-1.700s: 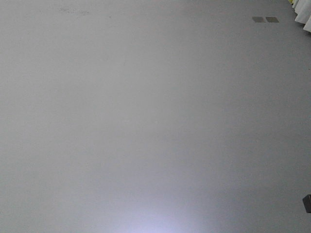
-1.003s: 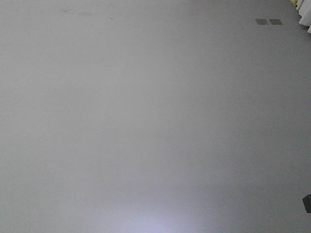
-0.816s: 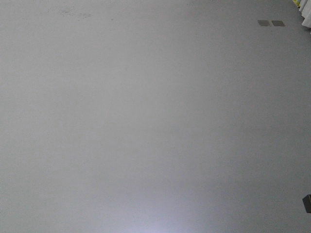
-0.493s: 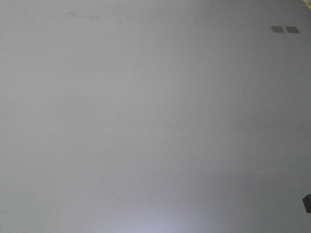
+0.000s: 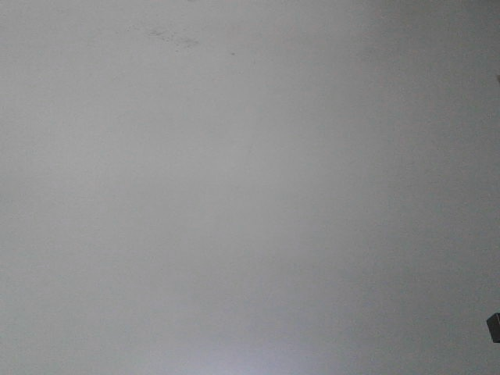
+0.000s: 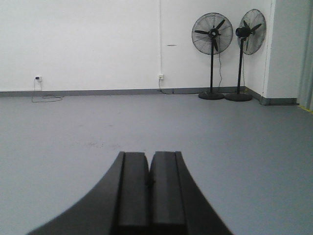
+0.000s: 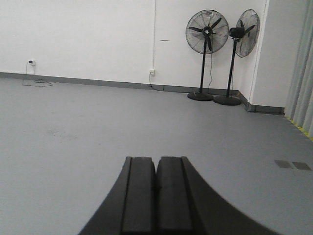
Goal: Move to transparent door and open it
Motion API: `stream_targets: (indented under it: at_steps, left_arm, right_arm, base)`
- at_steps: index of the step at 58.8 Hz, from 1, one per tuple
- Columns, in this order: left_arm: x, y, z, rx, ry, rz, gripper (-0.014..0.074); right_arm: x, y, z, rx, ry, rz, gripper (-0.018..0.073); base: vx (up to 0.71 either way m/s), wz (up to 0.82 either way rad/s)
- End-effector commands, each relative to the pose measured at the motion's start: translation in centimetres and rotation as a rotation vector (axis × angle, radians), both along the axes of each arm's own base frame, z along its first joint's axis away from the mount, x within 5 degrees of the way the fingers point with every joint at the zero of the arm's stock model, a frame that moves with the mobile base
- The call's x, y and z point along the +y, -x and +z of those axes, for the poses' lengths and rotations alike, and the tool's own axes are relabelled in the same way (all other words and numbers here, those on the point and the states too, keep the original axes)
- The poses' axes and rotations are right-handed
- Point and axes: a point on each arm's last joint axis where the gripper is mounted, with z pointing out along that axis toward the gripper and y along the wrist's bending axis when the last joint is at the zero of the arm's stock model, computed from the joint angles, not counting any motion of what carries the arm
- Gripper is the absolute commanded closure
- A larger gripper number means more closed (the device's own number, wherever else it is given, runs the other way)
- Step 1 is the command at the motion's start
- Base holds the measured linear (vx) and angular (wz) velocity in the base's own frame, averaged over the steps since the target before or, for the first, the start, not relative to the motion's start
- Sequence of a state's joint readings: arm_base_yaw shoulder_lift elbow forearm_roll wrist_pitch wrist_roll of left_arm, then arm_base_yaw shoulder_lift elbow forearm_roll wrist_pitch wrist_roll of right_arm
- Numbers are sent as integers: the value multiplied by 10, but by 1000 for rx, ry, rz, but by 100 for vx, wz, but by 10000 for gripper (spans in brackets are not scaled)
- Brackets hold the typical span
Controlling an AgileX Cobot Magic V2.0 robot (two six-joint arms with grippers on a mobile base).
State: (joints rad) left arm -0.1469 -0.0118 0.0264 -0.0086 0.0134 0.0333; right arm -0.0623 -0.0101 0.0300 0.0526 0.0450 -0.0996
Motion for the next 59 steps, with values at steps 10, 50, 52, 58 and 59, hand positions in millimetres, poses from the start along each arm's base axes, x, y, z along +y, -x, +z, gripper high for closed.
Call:
stream_targets:
  at_steps: [10,50,52,58,59]
  left_arm:
    - [0,1,0,-66,21,-3,603]
    - [0,1,0,-66,21,-3,603]
    - [0,1,0,-66,21,-3,603]
    - [0,1,0,-66,21,-3,603]
    - [0,1,0,-66,21,-3,603]
  right_arm:
    - [-1,1,4,-81,18,-9,567]
    - [-1,1,3,-77,18,-9,567]
    - [-1,1,3,-77,18,-9,567]
    - [-1,1,3,-77,18,-9,567]
    - [-1,1,3,-77,18,-9,567]
  base:
    - [52,20]
    - [59,23]
    - [62,38]
    - [62,41]
    - [64,44]
